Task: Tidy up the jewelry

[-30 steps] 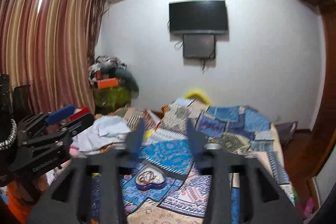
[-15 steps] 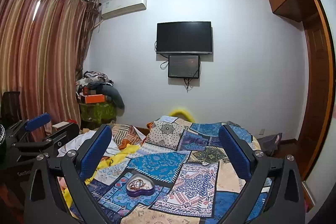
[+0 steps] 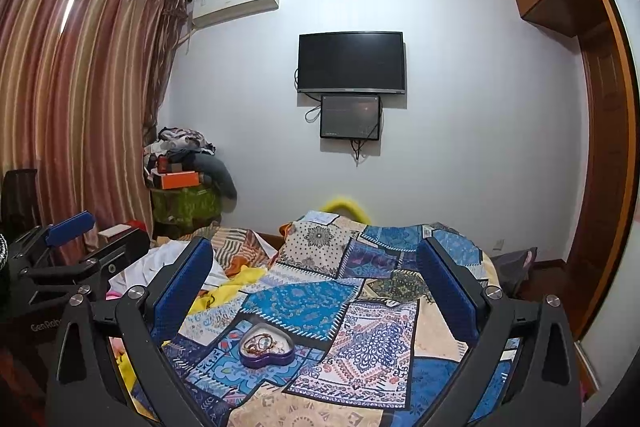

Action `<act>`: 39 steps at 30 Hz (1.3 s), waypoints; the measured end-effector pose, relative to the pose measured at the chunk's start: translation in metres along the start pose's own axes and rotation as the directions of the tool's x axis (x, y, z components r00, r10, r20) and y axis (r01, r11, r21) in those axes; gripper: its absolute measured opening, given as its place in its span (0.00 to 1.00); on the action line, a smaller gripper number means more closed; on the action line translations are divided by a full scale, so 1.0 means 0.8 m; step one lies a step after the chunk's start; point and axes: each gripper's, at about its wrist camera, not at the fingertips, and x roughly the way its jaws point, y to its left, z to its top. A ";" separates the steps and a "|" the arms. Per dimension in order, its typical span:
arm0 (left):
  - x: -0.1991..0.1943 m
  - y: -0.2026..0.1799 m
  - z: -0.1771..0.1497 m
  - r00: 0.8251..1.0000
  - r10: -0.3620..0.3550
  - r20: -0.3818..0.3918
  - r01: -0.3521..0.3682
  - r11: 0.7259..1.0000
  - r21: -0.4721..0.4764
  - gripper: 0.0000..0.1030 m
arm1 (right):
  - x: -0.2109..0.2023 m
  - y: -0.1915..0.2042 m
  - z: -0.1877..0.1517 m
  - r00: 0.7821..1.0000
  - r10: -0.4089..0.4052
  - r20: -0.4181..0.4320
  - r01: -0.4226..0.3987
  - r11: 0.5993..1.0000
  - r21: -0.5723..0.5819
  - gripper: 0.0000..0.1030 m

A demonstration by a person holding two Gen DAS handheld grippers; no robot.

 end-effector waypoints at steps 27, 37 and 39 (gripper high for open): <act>0.007 -0.001 -0.003 1.000 -0.013 -0.026 0.014 1.000 0.008 0.99 | 0.000 -0.005 0.003 0.999 0.001 -0.034 0.000 1.000 0.023 0.98; 0.010 0.002 -0.002 0.999 -0.026 -0.032 0.027 1.000 0.007 0.99 | 0.000 -0.006 0.005 0.999 -0.001 -0.037 0.002 1.000 0.025 0.98; 0.011 0.001 -0.002 0.999 -0.031 -0.032 0.031 0.999 0.009 0.99 | 0.000 -0.007 0.004 0.999 -0.003 -0.036 0.004 1.000 0.027 0.98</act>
